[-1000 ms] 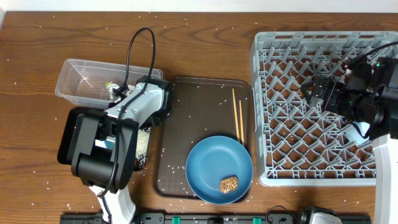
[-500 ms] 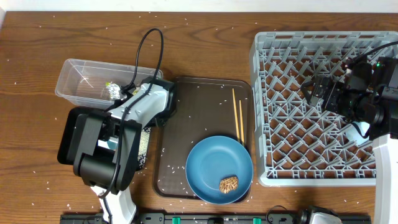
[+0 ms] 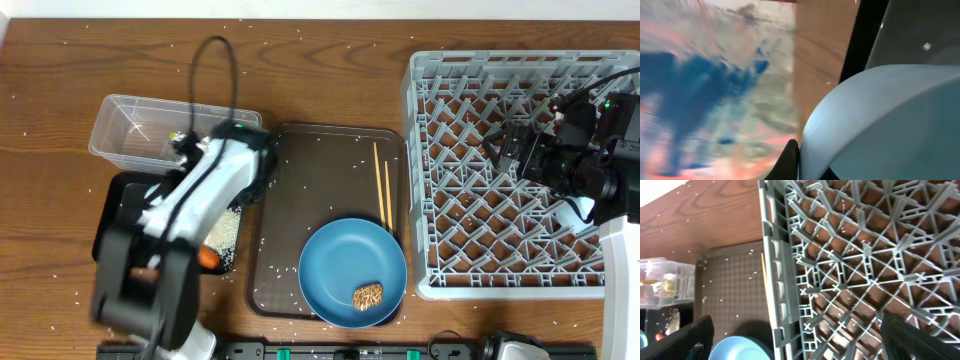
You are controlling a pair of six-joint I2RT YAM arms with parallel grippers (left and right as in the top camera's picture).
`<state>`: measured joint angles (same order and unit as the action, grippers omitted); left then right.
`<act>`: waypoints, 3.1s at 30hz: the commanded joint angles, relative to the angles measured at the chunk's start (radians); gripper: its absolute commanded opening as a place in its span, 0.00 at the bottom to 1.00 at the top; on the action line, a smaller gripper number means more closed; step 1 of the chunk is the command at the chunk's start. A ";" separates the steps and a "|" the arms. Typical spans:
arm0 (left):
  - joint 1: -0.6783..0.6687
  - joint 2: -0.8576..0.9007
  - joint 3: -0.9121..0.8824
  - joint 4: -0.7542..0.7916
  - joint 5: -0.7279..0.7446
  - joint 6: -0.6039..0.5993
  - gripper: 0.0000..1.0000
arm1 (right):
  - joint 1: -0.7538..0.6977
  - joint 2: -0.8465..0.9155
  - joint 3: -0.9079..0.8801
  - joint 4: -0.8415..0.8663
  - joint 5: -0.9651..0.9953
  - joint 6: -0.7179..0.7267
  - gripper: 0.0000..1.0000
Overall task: Sort waste into correct bins and load items into the dishwasher rack
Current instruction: 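Bring the white bowl to center and pass it to the right gripper, then lower the white bowl upside down into the grey rack with right gripper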
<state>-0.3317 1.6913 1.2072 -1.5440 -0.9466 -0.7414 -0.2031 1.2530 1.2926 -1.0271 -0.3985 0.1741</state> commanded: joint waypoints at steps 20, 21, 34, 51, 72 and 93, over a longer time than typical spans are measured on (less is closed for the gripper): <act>-0.388 -0.612 0.054 0.784 0.623 0.488 0.06 | 0.267 -0.006 0.000 0.111 -0.606 -0.129 0.87; -0.388 -0.601 0.054 0.784 0.624 0.487 0.06 | 0.300 -0.006 0.000 0.127 -0.579 -0.126 0.87; -0.388 -0.569 0.054 0.853 0.775 0.486 0.06 | 0.603 -0.003 0.000 0.235 -0.198 -0.134 0.84; -0.388 -0.568 0.054 0.877 0.861 0.481 0.06 | 0.726 -0.003 0.000 0.273 0.179 -0.032 0.12; -0.388 -0.568 0.054 0.965 0.956 0.478 0.36 | 0.726 -0.003 0.000 0.320 0.307 0.029 0.01; -0.388 -0.568 0.054 0.978 0.992 0.478 0.65 | 0.703 -0.022 0.000 0.240 0.613 0.126 0.01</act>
<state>-0.7181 1.1362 1.2484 -0.5713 0.0257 -0.2646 0.5179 1.2518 1.2926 -0.7788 0.1204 0.2619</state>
